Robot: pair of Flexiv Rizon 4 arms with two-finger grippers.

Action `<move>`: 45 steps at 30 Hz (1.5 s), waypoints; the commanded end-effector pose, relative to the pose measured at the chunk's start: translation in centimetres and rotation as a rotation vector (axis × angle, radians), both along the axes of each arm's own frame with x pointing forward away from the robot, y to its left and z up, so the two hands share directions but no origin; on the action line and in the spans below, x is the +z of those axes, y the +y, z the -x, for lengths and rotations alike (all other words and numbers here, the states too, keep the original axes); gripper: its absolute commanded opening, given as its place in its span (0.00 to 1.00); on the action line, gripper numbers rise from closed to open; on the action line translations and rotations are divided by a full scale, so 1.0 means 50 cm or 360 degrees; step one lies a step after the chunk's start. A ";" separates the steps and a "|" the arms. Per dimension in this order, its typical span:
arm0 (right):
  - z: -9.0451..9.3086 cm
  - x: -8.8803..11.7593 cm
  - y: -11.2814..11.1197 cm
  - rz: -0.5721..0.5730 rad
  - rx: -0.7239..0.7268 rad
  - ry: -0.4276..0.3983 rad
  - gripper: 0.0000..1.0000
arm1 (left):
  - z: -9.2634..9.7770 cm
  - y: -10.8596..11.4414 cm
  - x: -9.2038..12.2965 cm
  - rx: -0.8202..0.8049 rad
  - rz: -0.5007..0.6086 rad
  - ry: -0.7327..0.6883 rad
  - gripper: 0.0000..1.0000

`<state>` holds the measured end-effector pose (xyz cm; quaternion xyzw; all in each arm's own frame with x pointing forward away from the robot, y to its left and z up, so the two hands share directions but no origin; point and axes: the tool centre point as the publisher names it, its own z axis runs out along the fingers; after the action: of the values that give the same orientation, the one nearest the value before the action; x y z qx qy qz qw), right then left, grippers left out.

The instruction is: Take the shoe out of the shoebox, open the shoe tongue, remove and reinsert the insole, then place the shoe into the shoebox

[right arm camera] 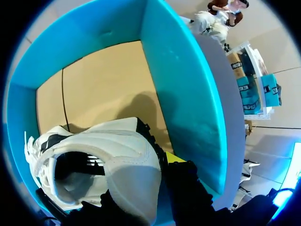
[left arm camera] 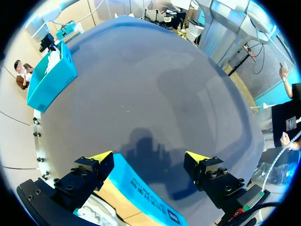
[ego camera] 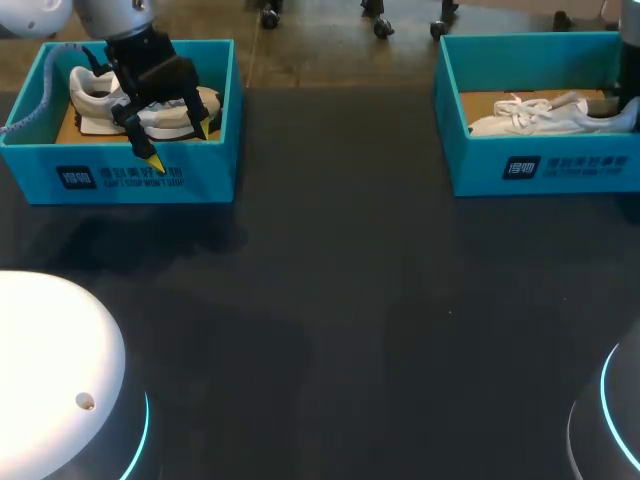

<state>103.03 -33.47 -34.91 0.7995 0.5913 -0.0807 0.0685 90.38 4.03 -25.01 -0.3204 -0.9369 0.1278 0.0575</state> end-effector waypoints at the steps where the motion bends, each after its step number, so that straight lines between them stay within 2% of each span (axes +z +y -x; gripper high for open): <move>1: 0.005 -0.011 -0.003 -0.0020 0.0025 -0.0003 0.00 | 0.000 0.001 0.001 -0.0002 -0.0005 -0.0001 1.00; 19: 0.019 -0.082 -0.006 -0.0091 0.0023 0.0026 0.00 | 0.000 0.001 0.001 -0.0002 -0.0005 -0.0001 1.00; 28: 0.020 -0.102 -0.009 -0.0107 0.0039 0.0024 0.00 | 0.000 0.001 0.001 -0.0002 -0.0005 -0.0001 1.00; 29: 0.021 -0.103 -0.009 -0.0108 0.0038 0.0024 0.03 | 0.000 0.001 0.001 -0.0002 -0.0005 -0.0001 1.00; 30: 0.022 -0.103 -0.009 -0.0112 0.0038 0.0020 0.21 | 0.000 0.001 0.001 -0.0002 -0.0005 -0.0001 1.00; 31: 0.024 -0.102 -0.009 -0.0114 0.0038 0.0018 0.34 | 0.000 0.001 0.001 -0.0002 -0.0005 -0.0001 1.00; 33: 0.027 -0.098 -0.010 -0.0116 0.0037 0.0008 0.48 | 0.000 0.001 0.001 -0.0002 -0.0005 -0.0001 1.00; 35: 0.030 -0.090 -0.010 -0.0111 0.0038 -0.0012 0.76 | 0.000 0.001 0.001 -0.0002 -0.0005 -0.0001 1.00; 37: 0.034 -0.080 -0.010 -0.0103 0.0041 -0.0046 0.98 | 0.000 0.001 0.001 -0.0002 -0.0005 -0.0001 1.00; 38: 0.036 -0.074 -0.010 -0.0097 0.0040 -0.0049 1.00 | 0.000 0.001 0.001 -0.0002 -0.0005 -0.0001 1.00; 45: 0.044 -0.012 -0.003 -0.0060 0.0065 -0.0151 1.00 | 0.000 0.001 0.001 -0.0002 -0.0005 -0.0001 1.00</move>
<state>102.22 -33.43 -37.39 0.7922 0.6052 -0.0415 0.0662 90.38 4.03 -25.02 -0.3204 -0.9369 0.1278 0.0575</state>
